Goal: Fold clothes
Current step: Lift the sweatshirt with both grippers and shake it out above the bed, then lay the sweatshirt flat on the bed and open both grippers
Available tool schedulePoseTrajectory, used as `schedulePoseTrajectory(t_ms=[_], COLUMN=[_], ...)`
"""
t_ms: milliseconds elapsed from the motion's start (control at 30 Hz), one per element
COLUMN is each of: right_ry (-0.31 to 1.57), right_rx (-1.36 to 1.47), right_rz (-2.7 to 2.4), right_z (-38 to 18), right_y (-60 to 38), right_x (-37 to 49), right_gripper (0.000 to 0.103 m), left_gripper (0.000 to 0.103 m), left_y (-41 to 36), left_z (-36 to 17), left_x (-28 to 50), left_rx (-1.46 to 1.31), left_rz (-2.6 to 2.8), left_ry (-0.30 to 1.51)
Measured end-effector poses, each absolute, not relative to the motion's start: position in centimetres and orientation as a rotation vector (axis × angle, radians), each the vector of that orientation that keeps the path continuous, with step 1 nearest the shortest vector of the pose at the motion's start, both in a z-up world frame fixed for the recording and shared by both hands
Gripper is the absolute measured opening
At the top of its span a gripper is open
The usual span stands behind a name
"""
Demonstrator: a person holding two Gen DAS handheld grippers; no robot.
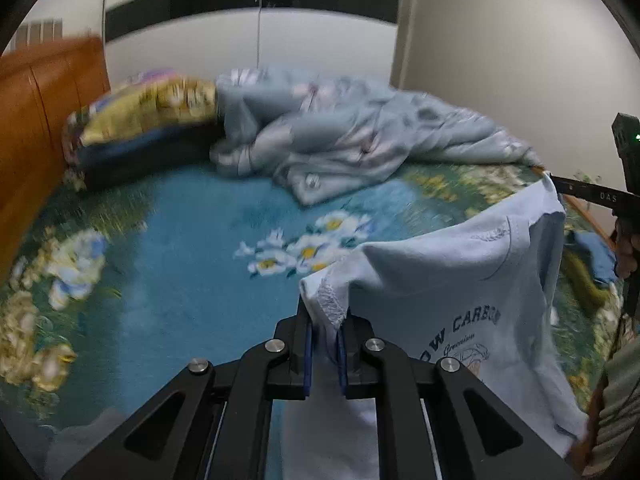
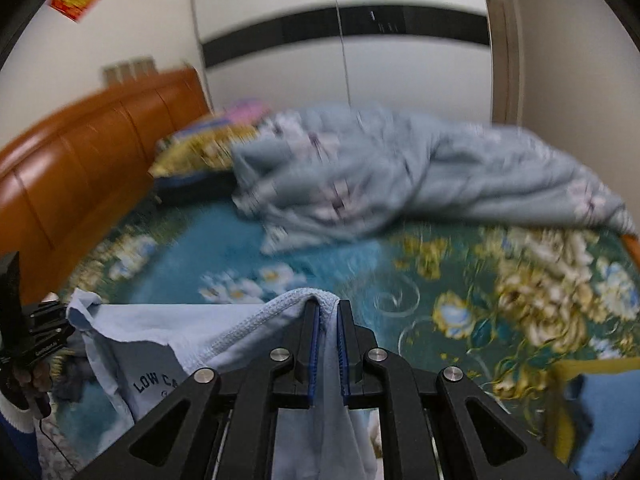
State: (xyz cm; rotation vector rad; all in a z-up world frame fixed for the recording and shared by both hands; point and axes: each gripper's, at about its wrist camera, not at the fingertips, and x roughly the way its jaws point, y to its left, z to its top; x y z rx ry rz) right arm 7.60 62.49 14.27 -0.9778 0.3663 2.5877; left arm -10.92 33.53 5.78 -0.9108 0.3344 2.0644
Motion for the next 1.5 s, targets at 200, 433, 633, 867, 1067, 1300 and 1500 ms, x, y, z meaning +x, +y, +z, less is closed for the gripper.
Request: schedulePoseTrajectory(t_ms=[200, 433, 633, 867, 1067, 1300, 1500], right_ry=[0.466, 0.407, 0.441, 0.458, 0.428, 0.392, 0.304], right_rx=[-1.093, -1.189, -1.292, -1.35, -1.288, -1.2, -1.28], right_rz=[2.493, 2.389, 2.291, 2.244, 2.268, 2.357, 2.373], right_z=[7.7, 4.9, -0.4, -3.6, -2.0, 2.2, 2.9], right_y=[67.1, 69.9, 71.6, 72.2, 71.9, 69.8, 65.2], right_x=[1.1, -5.5, -8.3, -9.3, -8.0, -0.9, 11.1], right_gripper=[0.009, 0.009, 0.009, 0.009, 0.022, 0.027, 0.028], left_gripper=[0.01, 0.01, 0.01, 0.014, 0.045, 0.049, 0.062], left_y=[37.3, 41.2, 43.6, 43.6, 41.5, 37.4, 31.7], left_z=[0.6, -2.7, -6.5, -8.0, -6.8, -2.5, -0.3], left_x=[-16.0, -21.1, -23.3, -23.6, -22.7, -18.0, -9.1], left_rx=[-1.069, -1.178, -1.29, -1.312, -1.274, -1.135, -0.945], left_rz=[2.054, 2.063, 2.057, 2.052, 2.129, 2.248, 2.363], left_ry=[0.298, 0.279, 0.331, 0.319, 0.343, 0.309, 0.261])
